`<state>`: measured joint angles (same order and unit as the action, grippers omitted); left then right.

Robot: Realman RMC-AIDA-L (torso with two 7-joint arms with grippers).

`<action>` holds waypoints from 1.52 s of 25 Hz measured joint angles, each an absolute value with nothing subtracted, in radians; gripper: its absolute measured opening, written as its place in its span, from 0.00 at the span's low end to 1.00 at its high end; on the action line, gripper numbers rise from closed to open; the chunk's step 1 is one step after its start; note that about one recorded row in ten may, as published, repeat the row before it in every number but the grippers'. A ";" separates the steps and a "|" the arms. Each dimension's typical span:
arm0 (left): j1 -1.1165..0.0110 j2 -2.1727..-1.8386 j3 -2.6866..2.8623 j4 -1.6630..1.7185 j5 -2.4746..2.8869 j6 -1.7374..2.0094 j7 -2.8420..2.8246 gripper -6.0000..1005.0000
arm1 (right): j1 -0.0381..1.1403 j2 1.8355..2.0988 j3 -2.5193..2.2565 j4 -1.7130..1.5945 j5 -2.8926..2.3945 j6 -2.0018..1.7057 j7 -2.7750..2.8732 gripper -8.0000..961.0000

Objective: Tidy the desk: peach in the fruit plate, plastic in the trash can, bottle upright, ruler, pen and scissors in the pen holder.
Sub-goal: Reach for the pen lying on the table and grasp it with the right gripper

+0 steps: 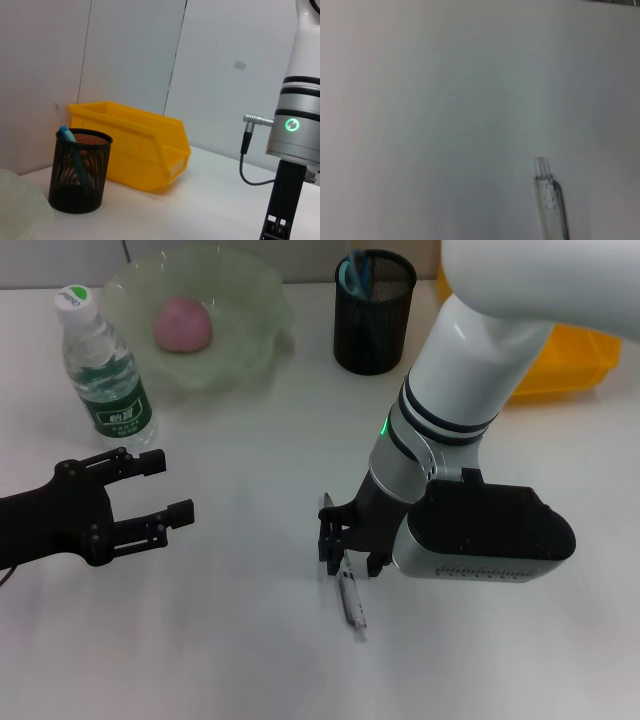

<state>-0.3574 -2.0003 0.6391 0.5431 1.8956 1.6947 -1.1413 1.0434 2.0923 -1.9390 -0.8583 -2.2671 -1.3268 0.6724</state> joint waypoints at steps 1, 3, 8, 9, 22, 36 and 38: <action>-0.358 -2.000 0.640 0.543 1.895 1.695 -1.141 0.78 | 1.044 2.092 -1.939 -0.858 -2.266 -1.326 0.672 0.46; -0.358 -2.000 0.640 0.543 1.895 1.694 -1.141 0.78 | 1.045 2.092 -1.939 -0.857 -2.266 -1.324 0.671 0.46; -0.359 -2.000 0.640 0.543 1.897 1.691 -1.141 0.78 | 1.047 2.092 -1.942 -0.856 -2.265 -1.320 0.670 0.43; -0.359 -2.000 0.640 0.543 1.897 1.691 -1.141 0.78 | 1.047 2.092 -1.943 -0.856 -2.265 -1.319 0.669 0.42; -0.356 -1.999 0.639 0.543 1.898 1.696 -1.141 0.78 | 1.048 2.092 -1.948 -0.850 -2.254 -1.313 0.658 0.32; -0.355 -2.000 0.636 0.543 1.898 1.691 -1.139 0.78 | 1.072 2.092 -1.943 -0.803 -2.225 -1.300 0.618 0.28; -0.354 -2.000 0.635 0.543 1.897 1.694 -1.138 0.78 | 1.075 2.092 -1.944 -0.801 -2.225 -1.300 0.618 0.28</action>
<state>-0.3543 -2.0003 0.6348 0.5430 1.8975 1.6936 -1.1383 1.0747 2.0923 -1.9436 -0.8005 -2.2245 -1.2998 0.6184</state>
